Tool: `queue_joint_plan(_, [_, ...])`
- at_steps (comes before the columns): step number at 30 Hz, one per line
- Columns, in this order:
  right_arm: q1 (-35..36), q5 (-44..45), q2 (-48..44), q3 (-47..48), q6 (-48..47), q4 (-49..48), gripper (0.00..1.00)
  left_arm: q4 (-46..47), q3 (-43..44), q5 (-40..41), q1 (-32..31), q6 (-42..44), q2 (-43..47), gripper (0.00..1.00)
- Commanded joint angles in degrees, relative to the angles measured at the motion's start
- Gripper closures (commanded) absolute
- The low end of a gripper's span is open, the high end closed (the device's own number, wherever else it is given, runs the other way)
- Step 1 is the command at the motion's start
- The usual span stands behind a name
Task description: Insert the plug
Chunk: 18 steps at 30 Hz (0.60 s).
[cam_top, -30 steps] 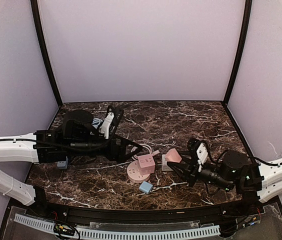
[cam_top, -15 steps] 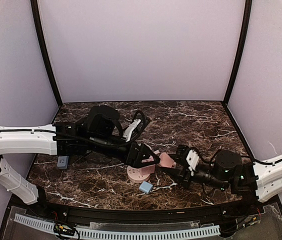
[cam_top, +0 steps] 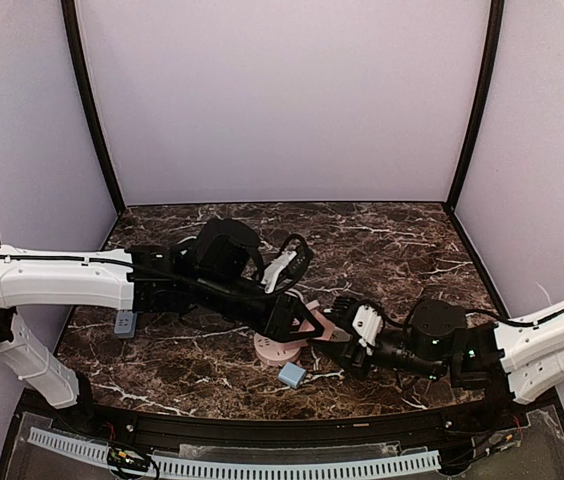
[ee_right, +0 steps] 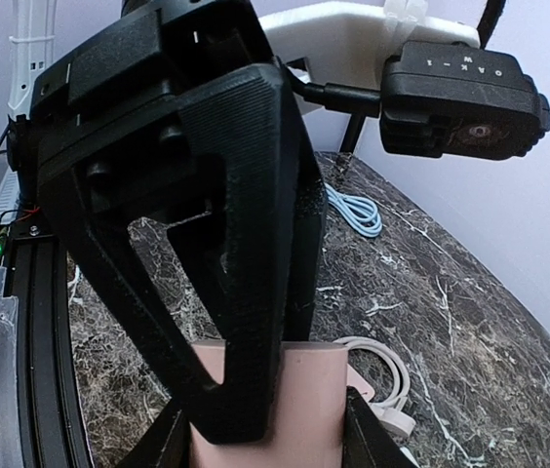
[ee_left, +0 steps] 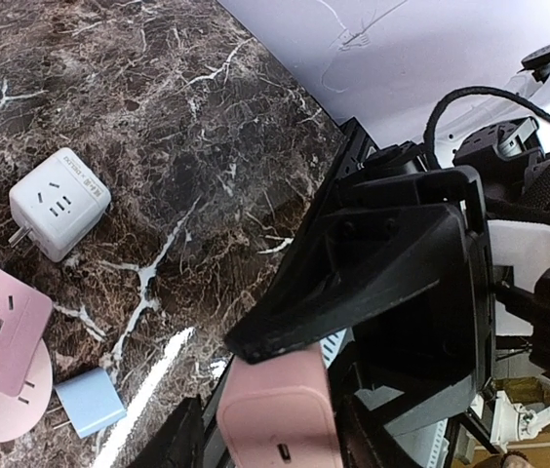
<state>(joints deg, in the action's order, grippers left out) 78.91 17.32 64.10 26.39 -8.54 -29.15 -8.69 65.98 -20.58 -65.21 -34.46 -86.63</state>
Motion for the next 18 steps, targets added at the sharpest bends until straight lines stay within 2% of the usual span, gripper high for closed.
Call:
queue_joint_plan(1, [0.9, -0.7, 0.8, 1.7, -0.8, -1.8, 1.0, -0.9, 1.3, -0.9, -0.3, -0.1, 0.1, 0.56])
queue_joint_plan(4, [1.0, -0.8, 1.4, 1.9, -1.2, -2.1, 1.0, -0.5, 0.9, -1.0, -0.3, 0.0, 0.1, 0.65])
queue_joint_plan(8, [0.9, 0.3, 3.0, 2.1, -2.0, -3.4, 1.0, 0.2, 0.9, -2.2, -0.3, -0.5, -0.6, 0.86])
queue_joint_plan(9, [1.0, 0.6, 3.4, 2.2, -2.0, -3.8, 1.0, 0.5, 1.0, -2.8, -0.3, -0.9, -0.7, 0.95])
queue_joint_plan(13, [1.0, 3.5, 4.9, 3.0, 0.3, -4.6, 1.0, 0.5, 0.8, -2.6, -0.3, -1.7, -0.7, 0.99])
queue_joint_plan(14, [1.0, 4.8, 5.2, 3.3, 1.2, -4.3, 0.95, 0.3, 0.8, -1.8, -0.3, -1.7, -0.5, 0.99])
queue_joint_plan(16, [1.0, 7.0, 5.6, 3.4, 3.2, -4.3, 0.55, -1.1, 1.0, 0.2, -0.3, -1.5, 0.4, 0.99])
queue_joint_plan(17, [1.0, 8.1, 5.6, 3.5, 4.5, -4.0, 0.24, -2.4, 1.1, 1.1, -0.3, -1.4, 0.8, 0.99])
queue_joint_plan(18, [1.0, 9.3, 5.6, 3.8, 6.0, -3.3, 0.04, -3.8, 1.2, 3.0, -0.2, -1.2, 1.6, 0.99])
